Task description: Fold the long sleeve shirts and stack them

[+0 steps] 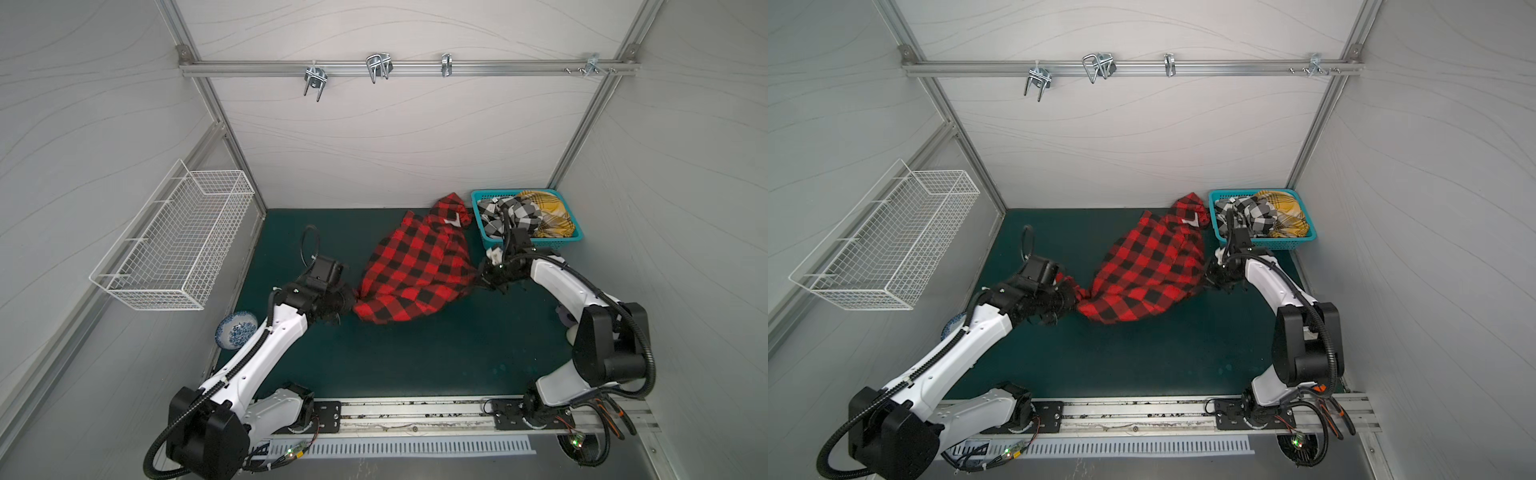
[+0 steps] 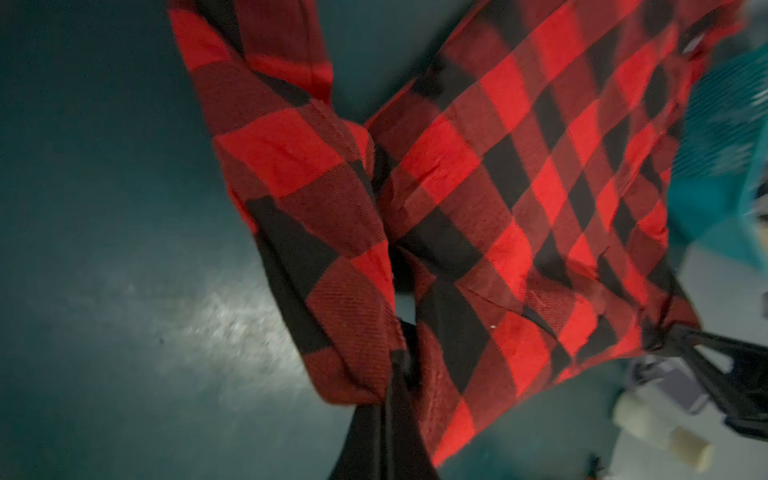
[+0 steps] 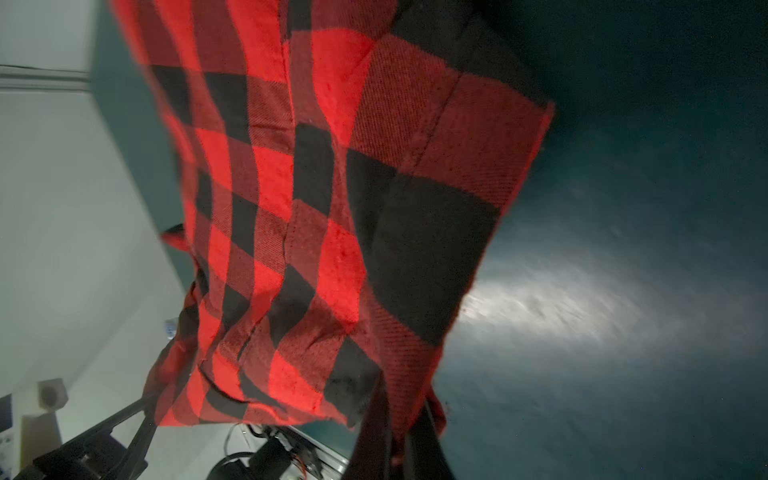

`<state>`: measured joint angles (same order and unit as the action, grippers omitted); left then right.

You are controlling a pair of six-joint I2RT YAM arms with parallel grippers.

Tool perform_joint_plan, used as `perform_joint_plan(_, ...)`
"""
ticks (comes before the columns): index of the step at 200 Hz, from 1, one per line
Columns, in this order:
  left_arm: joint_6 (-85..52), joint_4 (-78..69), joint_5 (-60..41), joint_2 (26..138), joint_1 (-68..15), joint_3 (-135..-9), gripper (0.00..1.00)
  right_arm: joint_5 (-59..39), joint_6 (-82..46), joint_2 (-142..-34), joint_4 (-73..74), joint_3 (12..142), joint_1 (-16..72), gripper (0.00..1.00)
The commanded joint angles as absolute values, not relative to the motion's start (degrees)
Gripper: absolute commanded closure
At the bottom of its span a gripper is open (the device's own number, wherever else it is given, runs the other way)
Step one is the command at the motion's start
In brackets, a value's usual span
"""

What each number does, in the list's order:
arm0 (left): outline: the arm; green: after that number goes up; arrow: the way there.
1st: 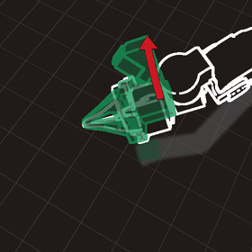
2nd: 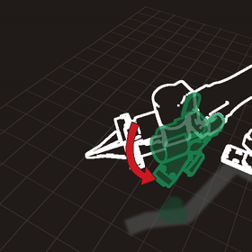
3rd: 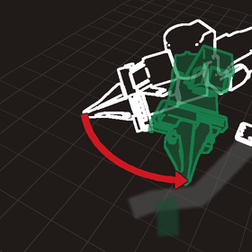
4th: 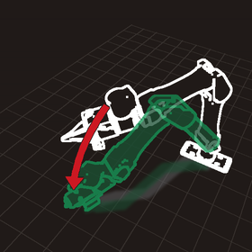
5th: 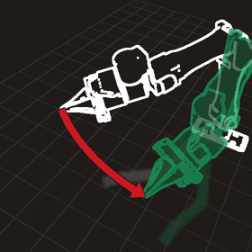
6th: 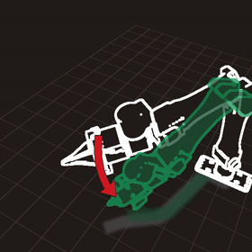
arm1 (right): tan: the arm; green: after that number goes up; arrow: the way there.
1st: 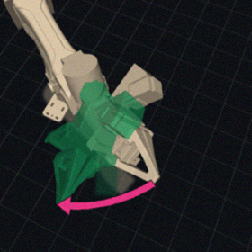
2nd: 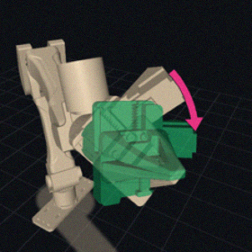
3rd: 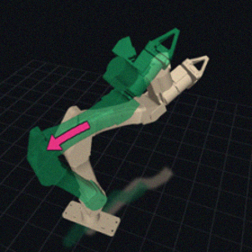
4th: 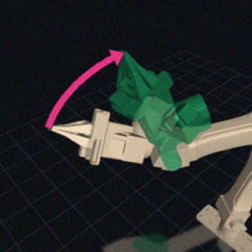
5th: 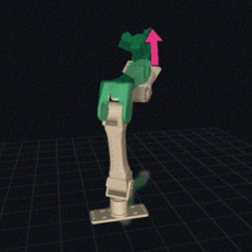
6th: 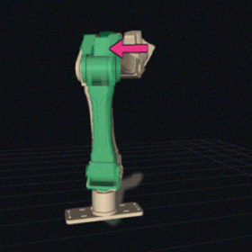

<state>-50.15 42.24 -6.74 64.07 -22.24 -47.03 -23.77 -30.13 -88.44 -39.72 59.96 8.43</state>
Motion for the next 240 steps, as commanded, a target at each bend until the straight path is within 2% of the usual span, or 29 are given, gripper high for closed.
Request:
perform_joint_plan(1, -52.28, 37.15, -11.04, 65.33, -23.72, -45.36, 0.85, -18.48, -27.43, -87.25, -40.36, 58.68, 7.74, 0.76)
perform_joint_plan(5, -52.37, 37.0, -11.5, 65.73, -23.73, -45.01, 0.75, -17.58, -27.2, -86.69, -40.81, 58.31, 8.2, 0.66)
perform_joint_plan(6, -52.37, 37.0, -11.55, 65.78, -23.73, -44.92, 0.72, -17.58, -27.2, -86.69, -40.81, 58.31, 8.2, 0.66)
perform_joint_plan(7, -52.38, 36.96, -11.62, 65.89, -23.73, -44.92, 0.7, -17.14, -27.06, -86.43, -41.07, 58.21, 8.38, 0.62)
perform_joint_plan(8, -52.38, 36.94, -11.7, 65.99, -23.73, -44.91, 0.68, -17.14, -27.06, -86.43, -41.07, 58.21, 8.38, 0.62)
perform_joint_plan(9, -52.38, 36.88, -11.78, 66.04, -23.73, -44.87, 0.66, -16.55, -26.98, -86.1, -41.49, 58.19, 8.71, 0.54)
perform_joint_plan(10, -52.34, 36.99, -11.87, 66.07, -23.73, -44.89, 0.65, -16.23, -26.89, -86.03, -41.66, 58.23, 8.84, 0.52)
perform_joint_plan(15, -51.94, 37.67, -11.67, 66.38, -23.73, -45.0, 0.58, -14.97, -26.72, -85.2, -42.55, 58.4, 9.59, 0.45)
perform_joint_plan(22, -51.16, 39.36, -10.8, 66.39, -23.73, -45.73, 0.51, -12.22, -26.22, -83.66, -44.64, 58.76, 11.5, 0.4)
perform_joint_plan(41, -50.41, 44.17, -6.71, 64.2, -23.11, -47.01, 0.37, -6.6, -27.05, -79.98, -49.46, 59.27, 17.42, 0.39)
perform_joint_plan(66, -49.93, 48.34, -4.52, 61.07, -18.38, -46.02, 0.3, -1.13, -32.25, -76.05, -54.57, 57.08, 27.13, 0.39)
perform_joint_plan(81, -49.13, 48.57, -6.45, 60.85, -12.32, -44.13, 0.29, -4.83, -37.56, -74.18, -51.89, 52.97, 32.47, 0.4)
perform_joint_plan(86, -48.66, 48.36, -6.9, 61.16, -10.1, -43.68, 0.23, -6.76, -39.21, -73.89, -50.07, 51.44, 34.09, 0.4)
perform_joint_plan(94, -48.19, 47.92, -6.98, 61.83, -7.48, -43.35, 0.21, -9.21, -41.35, -73.95, -47.31, 49.63, 36.74, 0.4)
perform_joint_plan(111, -48.0, 44.08, -8.21, 64.4, -2.93, -43.49, 0.18, -10.11, -44.22, -76.18, -44.08, 48.09, 41.24, 0.4)
perform_joint_plan(133, -47.05, 40.48, -6.13, 71.2, -1.76, -47.29, 0.14, -14.28, -45.95, -80.67, -40.08, 47.69, 41.94, 0.4)
perform_joint_plan(156, -45.28, 39.57, -3.2, 80.75, -1.11, -52.47, 0.03, -15.61, -48.3, -82.88, -36.4, 47.72, 42.09, 0.4)
perform_joint_plan(200, -43.64, 38.71, -0.42, 93.59, 0.0, -62.83, 0.06, -15.66, -52.71, -87.08, -32.73, 45.88, 40.82, 0.41)
perform_joint_plan(226, -41.79, 40.95, 2.03, 100.78, -0.09, -68.2, 0.2, -16.29, -54.76, -88.21, -30.18, 44.7, 40.07, 0.41)
perform_joint_plan(240, -40.6, 42.1, 2.7, 104.46, -0.15, -69.87, 0.33, -16.05, -55.02, -88.5, -29.8, 44.75, 39.57, 0.41)
